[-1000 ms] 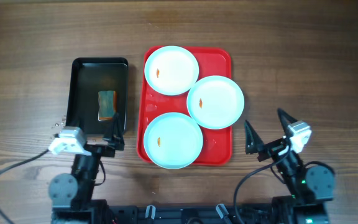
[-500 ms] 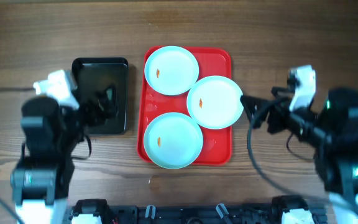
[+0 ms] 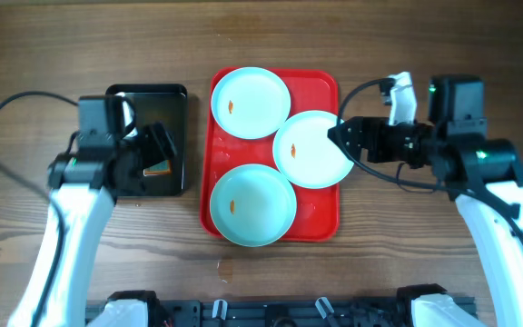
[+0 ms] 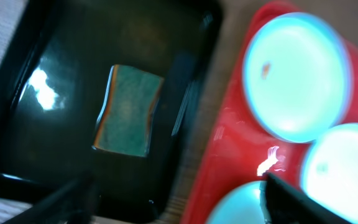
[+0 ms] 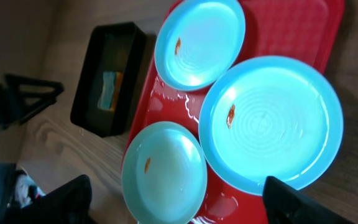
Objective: Clean dirty plates on tray and stack at the side
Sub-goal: 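Move left gripper to sponge and right gripper to right plate rim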
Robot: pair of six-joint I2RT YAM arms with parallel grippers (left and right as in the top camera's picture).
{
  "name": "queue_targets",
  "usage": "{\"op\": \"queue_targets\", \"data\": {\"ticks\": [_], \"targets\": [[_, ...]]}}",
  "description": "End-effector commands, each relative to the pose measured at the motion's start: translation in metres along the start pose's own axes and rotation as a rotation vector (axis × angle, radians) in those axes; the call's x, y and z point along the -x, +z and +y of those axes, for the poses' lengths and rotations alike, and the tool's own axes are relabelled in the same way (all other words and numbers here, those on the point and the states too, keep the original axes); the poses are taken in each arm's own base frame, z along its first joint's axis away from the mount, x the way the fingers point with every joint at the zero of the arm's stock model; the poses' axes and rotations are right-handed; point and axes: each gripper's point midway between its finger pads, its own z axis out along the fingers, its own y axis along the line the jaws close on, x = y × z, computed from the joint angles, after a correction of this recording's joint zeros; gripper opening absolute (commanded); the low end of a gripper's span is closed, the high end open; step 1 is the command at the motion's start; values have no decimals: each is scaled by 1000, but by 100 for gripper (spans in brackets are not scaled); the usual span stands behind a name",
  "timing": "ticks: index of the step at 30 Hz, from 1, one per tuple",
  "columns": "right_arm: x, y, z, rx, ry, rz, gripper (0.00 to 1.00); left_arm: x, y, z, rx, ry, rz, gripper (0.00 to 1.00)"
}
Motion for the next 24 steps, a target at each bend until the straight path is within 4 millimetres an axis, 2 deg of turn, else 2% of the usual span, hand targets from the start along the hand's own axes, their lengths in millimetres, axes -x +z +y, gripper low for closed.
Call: {"op": "queue_targets", "data": {"ticks": [1,2,3,5,9,10,13,17,21,23,24], "targets": [[-1,4,5,8,-26,23,86,-9,42,18,101,3,103,54],[-1,5,5,7,-27,26,85,-14,53,22,119,5,135,47],[-2,5,6,8,-27,29,84,-19,63,26,142,3,168,47],[-4,6,6,9,-28,38,84,-29,84,37,188,3,223,56],[-8,6,6,8,-41,51,84,-43,119,50,241,5,288,57],[-8,6,6,8,-40,52,84,-45,126,52,245,4,298,48],[-9,6,6,8,-37,54,84,-50,140,56,253,3,316,4],[-9,6,6,7,-35,57,84,-44,137,53,245,4,298,4],[-9,6,6,7,-36,57,84,-28,114,44,234,5,272,4],[-9,6,6,7,-36,56,84,-22,100,39,223,21,254,34],[-9,5,6,7,-36,56,84,-19,95,38,219,24,243,45]]}}
